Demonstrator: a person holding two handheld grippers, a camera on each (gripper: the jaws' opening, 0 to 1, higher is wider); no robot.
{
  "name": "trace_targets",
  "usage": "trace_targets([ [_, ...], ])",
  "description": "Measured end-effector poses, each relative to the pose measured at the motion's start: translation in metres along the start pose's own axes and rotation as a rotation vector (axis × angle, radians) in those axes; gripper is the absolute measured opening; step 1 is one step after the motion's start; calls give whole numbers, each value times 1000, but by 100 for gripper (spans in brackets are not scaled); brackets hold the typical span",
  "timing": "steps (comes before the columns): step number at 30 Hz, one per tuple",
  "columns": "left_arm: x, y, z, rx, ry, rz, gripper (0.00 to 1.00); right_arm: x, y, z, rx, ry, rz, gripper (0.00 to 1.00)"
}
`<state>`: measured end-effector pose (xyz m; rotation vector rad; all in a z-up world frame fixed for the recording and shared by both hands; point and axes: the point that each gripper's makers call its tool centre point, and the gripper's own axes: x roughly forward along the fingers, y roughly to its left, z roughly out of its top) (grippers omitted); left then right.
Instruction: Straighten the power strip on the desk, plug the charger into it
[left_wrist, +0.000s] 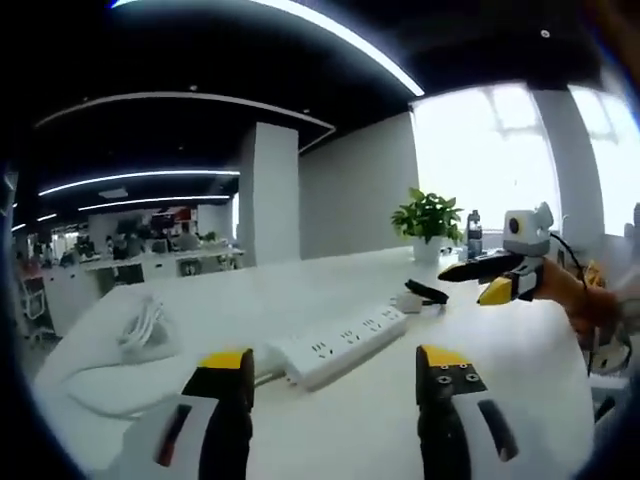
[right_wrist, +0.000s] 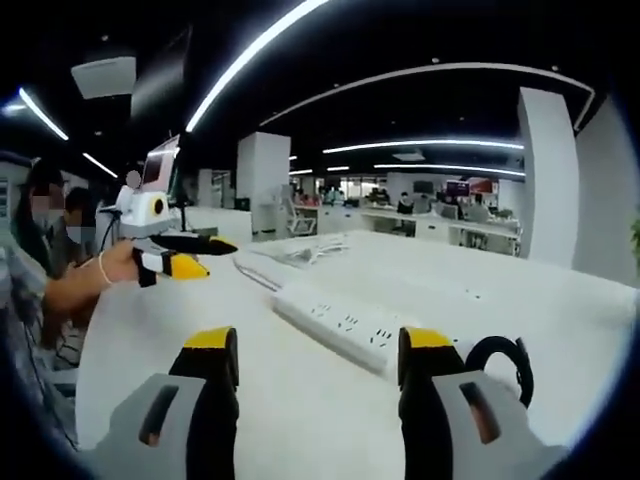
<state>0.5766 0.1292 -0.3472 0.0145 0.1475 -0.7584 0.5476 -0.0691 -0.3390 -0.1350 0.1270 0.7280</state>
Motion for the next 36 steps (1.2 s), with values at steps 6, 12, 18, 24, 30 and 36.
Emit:
trace_targets([
  [6, -10, -13, -2, 15, 11, -26, 68, -9, 6, -7, -42, 51, 7, 64],
  [12, -17, -18, -2, 71, 13, 10, 68, -18, 12, -14, -87, 99, 8, 67],
  [18, -26, -33, -3, 116, 28, -1, 71, -27, 21, -12, -73, 75, 10, 69],
  [24, -32, -41, -2, 110, 37, -4, 71, -41, 22, -7, -37, 25, -25, 70],
  [30, -44, -40, -10, 75, 33, 34, 71, -56, 22, -14, -17, 25, -66, 70],
  [36, -58, -40, -21, 46, 31, 80, 71, -69, 32, -29, 19, 31, -72, 71],
])
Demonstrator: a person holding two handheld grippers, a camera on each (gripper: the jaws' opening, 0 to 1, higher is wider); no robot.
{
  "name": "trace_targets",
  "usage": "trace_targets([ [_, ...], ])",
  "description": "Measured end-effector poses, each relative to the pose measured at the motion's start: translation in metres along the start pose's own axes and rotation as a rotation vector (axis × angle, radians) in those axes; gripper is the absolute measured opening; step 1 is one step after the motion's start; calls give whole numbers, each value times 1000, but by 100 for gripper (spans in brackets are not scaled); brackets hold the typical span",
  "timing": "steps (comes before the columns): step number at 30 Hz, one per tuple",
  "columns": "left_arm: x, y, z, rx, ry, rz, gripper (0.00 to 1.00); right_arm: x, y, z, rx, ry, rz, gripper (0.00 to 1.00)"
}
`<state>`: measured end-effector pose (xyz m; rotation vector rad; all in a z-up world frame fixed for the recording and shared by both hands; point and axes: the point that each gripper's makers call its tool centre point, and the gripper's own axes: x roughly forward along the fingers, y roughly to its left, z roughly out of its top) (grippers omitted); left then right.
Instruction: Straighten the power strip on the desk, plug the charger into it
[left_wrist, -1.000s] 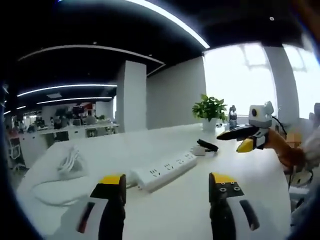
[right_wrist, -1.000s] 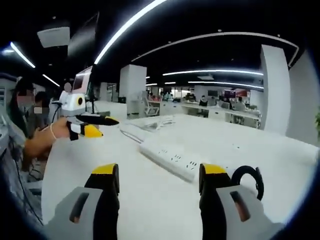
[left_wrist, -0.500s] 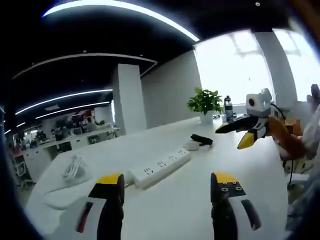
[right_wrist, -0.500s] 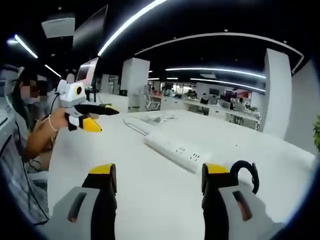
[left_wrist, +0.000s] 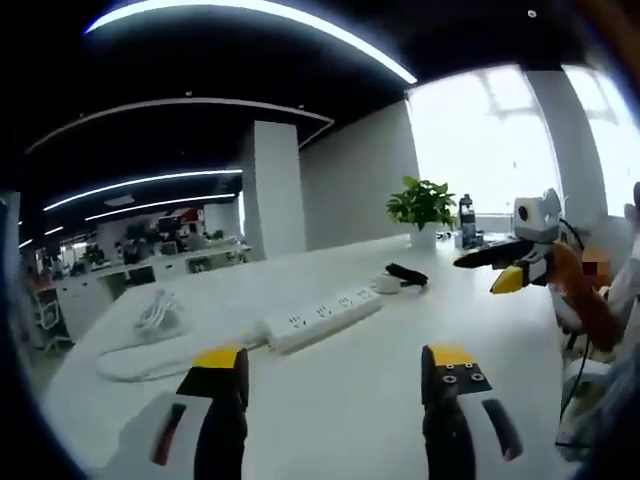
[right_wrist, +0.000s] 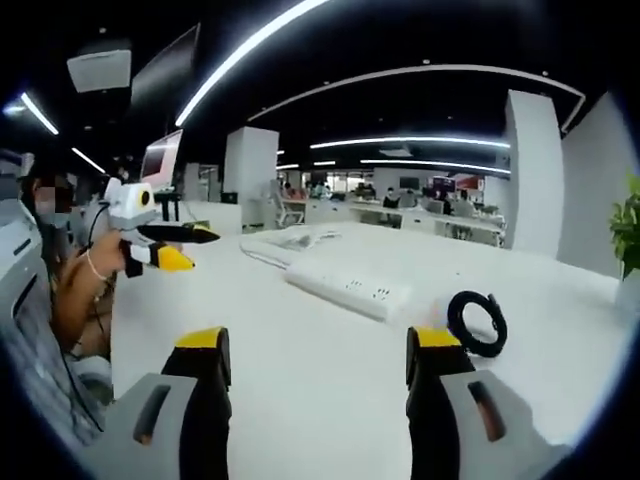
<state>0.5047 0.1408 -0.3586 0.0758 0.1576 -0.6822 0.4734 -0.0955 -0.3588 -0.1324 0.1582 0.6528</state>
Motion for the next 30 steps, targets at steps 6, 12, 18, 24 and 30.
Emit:
trace_targets([
  [6, -8, -3, -9, 5, 18, 42, 71, -10, 2, -16, 23, 23, -19, 71],
  [12, -20, -14, -16, -32, 1, 42, 71, -18, 5, -27, 44, 34, -37, 71],
  [18, -33, -21, -19, -65, -12, 44, 71, -26, 9, -34, 68, 30, -45, 73],
  [24, -39, -27, -23, -69, -12, 41, 71, -30, 9, -37, 78, 32, -62, 73],
  [30, -39, -24, -29, -74, 1, 54, 71, -30, 11, -37, 72, 36, -61, 73],
])
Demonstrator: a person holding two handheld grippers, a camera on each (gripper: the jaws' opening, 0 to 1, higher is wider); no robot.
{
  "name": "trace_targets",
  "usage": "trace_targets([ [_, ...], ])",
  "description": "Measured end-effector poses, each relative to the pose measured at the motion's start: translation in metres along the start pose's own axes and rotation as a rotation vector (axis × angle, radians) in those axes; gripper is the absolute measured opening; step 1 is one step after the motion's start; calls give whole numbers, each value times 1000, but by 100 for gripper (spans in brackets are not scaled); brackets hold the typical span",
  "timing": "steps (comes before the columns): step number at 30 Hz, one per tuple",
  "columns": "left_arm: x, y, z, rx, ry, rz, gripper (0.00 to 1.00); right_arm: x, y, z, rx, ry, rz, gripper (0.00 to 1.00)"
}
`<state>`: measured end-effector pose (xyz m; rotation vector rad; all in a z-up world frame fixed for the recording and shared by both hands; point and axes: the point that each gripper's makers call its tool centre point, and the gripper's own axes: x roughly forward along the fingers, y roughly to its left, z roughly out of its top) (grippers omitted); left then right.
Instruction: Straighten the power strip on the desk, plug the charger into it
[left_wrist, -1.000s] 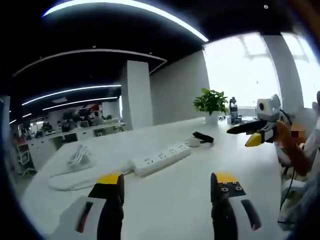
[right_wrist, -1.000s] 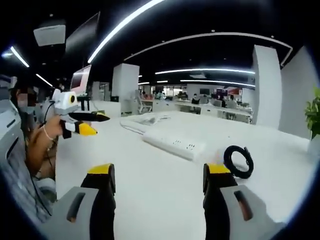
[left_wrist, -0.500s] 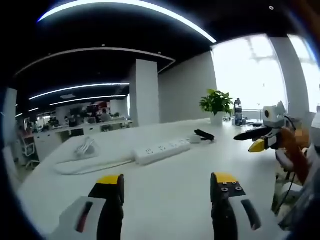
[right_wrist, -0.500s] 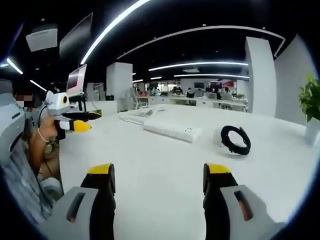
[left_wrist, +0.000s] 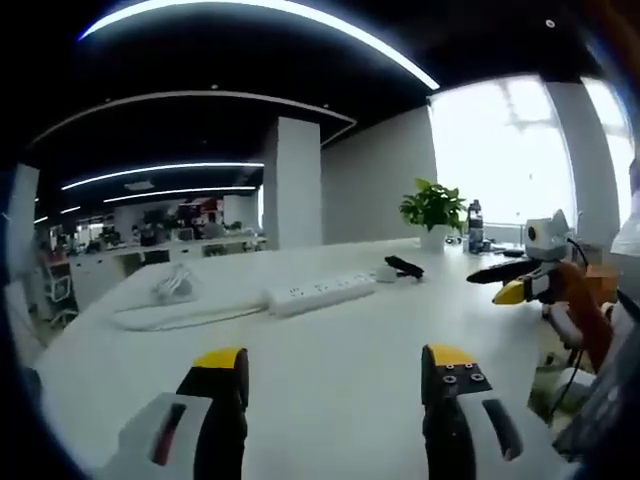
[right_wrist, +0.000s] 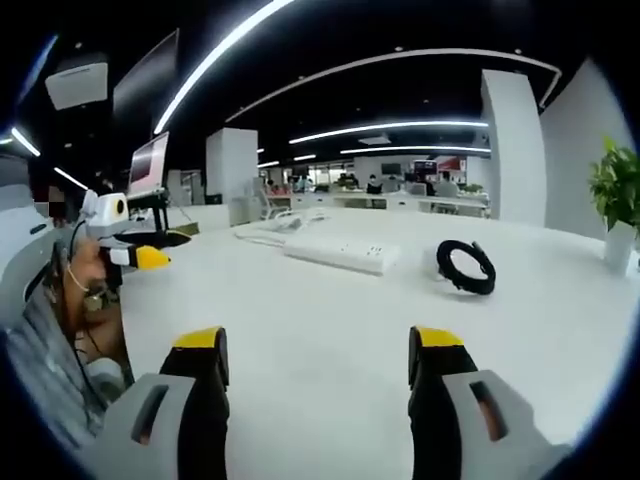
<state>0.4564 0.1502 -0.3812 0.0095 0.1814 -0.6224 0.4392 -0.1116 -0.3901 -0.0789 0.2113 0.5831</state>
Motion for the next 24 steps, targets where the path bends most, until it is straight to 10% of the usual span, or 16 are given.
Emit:
trace_targets([
  [24, 1, 11, -3, 10, 11, 37, 71, 16, -57, 39, -25, -92, -67, 73],
])
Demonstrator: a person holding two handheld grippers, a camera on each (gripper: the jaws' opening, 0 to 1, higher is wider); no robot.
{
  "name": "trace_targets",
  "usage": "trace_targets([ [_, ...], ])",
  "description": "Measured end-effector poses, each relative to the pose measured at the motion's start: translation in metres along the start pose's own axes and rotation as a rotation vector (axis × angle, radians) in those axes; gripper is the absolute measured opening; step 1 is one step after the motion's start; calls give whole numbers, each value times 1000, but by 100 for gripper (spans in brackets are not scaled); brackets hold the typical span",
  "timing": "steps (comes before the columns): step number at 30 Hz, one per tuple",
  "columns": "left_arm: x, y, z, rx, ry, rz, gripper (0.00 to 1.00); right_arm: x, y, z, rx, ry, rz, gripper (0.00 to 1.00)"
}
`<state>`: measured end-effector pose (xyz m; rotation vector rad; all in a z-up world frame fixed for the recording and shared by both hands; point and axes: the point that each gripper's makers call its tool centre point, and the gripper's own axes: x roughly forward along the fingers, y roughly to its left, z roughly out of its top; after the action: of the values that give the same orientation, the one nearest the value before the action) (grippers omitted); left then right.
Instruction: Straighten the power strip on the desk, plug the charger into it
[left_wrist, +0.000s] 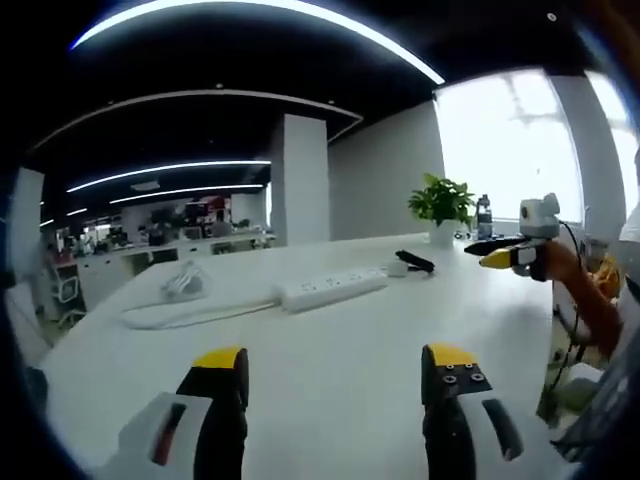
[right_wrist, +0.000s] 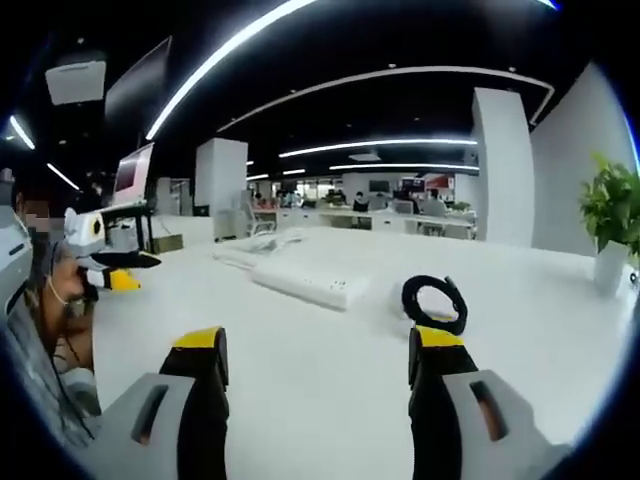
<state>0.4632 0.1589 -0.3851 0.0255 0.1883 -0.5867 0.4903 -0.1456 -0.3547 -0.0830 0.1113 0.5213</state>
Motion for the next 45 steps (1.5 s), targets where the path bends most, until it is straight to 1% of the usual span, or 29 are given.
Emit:
trace_targets([
  [2, 0, 0, 0, 1, 1, -2, 71, 5, -7, 4, -6, -13, 5, 73],
  [7, 0, 1, 0, 1, -1, 5, 71, 17, -25, 12, 10, -47, 24, 73],
  [9, 0, 1, 1, 1, -3, 4, 71, 22, -31, 14, -1, -54, 34, 73],
  [10, 0, 1, 1, 1, -3, 4, 71, 24, -33, 14, -26, -46, 51, 73],
  [12, 0, 0, 0, -1, 0, 1, 71, 29, -39, 16, -52, -50, 69, 73],
  [17, 1, -4, 0, -8, -6, -12, 71, 38, -48, 23, -74, -64, 101, 73],
  [19, 1, -5, 1, -8, -8, -12, 71, 42, -52, 24, -87, -67, 113, 71],
  [21, 0, -5, 1, -9, -8, -11, 71, 46, -58, 23, -86, -56, 109, 71],
  [26, -2, -6, -1, -13, -7, -11, 71, 55, -67, 20, -75, -51, 141, 71],
  [30, -3, -5, -1, -14, -4, -8, 71, 63, -74, 15, -92, -52, 158, 71],
  [40, -3, -6, -2, -18, -4, -12, 71, 75, -92, 2, -77, -27, 178, 71],
  [43, -4, -5, -4, -24, -1, -10, 71, 78, -95, -1, -90, -13, 178, 71],
  [45, -4, -5, -4, -24, -2, -9, 71, 80, -95, -5, -111, 8, 187, 71],
])
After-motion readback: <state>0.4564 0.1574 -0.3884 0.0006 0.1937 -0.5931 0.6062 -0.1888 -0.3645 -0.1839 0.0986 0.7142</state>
